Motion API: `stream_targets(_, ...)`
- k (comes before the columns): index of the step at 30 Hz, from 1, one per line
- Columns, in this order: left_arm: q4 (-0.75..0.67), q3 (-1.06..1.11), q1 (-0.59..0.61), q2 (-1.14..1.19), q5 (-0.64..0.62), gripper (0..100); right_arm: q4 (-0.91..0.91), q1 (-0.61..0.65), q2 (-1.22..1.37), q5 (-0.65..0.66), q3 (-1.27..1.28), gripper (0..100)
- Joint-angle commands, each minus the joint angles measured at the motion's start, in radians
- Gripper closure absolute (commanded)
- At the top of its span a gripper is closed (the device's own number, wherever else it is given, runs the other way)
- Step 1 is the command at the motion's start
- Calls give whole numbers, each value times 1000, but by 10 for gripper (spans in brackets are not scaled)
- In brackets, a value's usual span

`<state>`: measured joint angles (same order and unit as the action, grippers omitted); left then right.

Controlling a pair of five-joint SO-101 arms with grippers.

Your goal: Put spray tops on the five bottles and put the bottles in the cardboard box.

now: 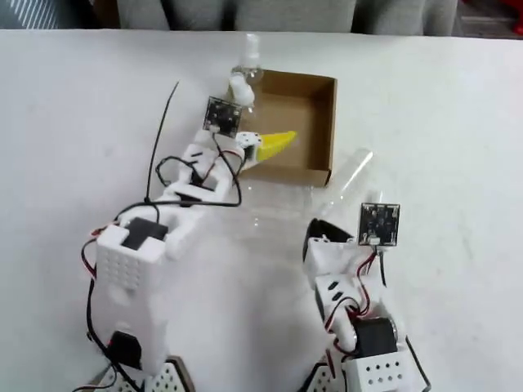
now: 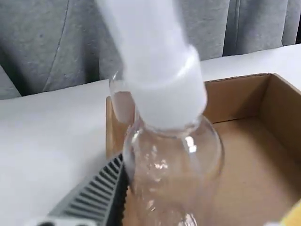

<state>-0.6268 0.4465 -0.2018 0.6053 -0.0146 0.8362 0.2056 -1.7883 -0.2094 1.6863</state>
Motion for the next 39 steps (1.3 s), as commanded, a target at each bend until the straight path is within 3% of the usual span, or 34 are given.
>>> stream_targets(1,12,-43,19,-19,-5,471,2,-10,-10,12,3,981)
stream_targets(13,69,55,42,-202,-6,471,2,-8,-10,12,3,981)
stream_targets(24,86,393,25,-572,-6,472,-1,-10,-10,12,3,981)
stream_targets(34,634,549,30,-1076,-71,483,1,-10,-10,12,3,981)
stream_targets(36,724,565,30,-1168,-75,536,1,-10,-10,12,3,981)
stream_targets(39,816,586,30,-1299,-74,701,1,-10,-10,12,3,981)
